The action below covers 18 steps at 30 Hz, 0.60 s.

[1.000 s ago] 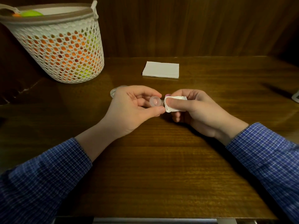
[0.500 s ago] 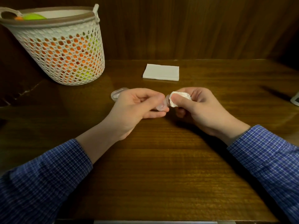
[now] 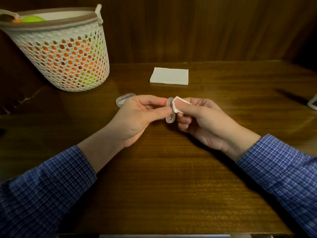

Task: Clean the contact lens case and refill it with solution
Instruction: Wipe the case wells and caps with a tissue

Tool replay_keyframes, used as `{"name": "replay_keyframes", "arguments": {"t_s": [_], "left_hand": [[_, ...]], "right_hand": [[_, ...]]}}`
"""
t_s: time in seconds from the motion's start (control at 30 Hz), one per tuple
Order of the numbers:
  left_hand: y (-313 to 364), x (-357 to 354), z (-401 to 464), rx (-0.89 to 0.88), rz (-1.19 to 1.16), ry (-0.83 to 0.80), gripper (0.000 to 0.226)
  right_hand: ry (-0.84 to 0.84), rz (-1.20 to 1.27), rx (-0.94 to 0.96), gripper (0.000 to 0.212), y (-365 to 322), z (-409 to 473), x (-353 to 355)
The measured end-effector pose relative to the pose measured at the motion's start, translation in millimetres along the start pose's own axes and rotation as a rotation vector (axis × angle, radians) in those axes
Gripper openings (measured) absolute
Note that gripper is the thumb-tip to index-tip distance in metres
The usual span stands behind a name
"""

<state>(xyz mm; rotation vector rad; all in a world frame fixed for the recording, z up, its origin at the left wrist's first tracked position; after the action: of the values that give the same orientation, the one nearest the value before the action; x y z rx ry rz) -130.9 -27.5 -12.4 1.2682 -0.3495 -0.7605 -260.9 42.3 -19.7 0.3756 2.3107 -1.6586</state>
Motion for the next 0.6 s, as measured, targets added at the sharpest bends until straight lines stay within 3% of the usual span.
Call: {"name": "replay_keyframes", "arguments": {"t_s": [0.2,0.33,0.6], "left_hand": [[12.7,-2.8,-2.0,-0.185,0.120,-0.008,0.043],[16.5,-6.3,-3.2,-0.219,0.167,-0.026,0.042],[21.3,-8.4,-3.9,-0.253,0.187,-0.046,0.039]], "right_hand": [[-0.085,0.277,-0.282,0.062,15.6,0.2,-5.6],[-0.150,0.284,-0.336,0.040,14.3,-3.4,-9.4],[-0.096,0.212,-0.293,0.047,12.3,-2.7,-6.0]]}}
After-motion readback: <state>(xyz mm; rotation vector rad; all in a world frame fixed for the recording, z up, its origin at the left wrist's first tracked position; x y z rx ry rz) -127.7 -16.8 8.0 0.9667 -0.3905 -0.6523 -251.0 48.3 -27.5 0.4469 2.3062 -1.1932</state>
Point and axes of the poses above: each hand's wrist, its own z-axis towards the middle knuckle, its own x-axis out of the back of the hand, y = z × x, the point moved 7 cm from there along z, towards the middle knuckle, and after that the axes turned 12 degrees about -x, right-handed, at the moved point
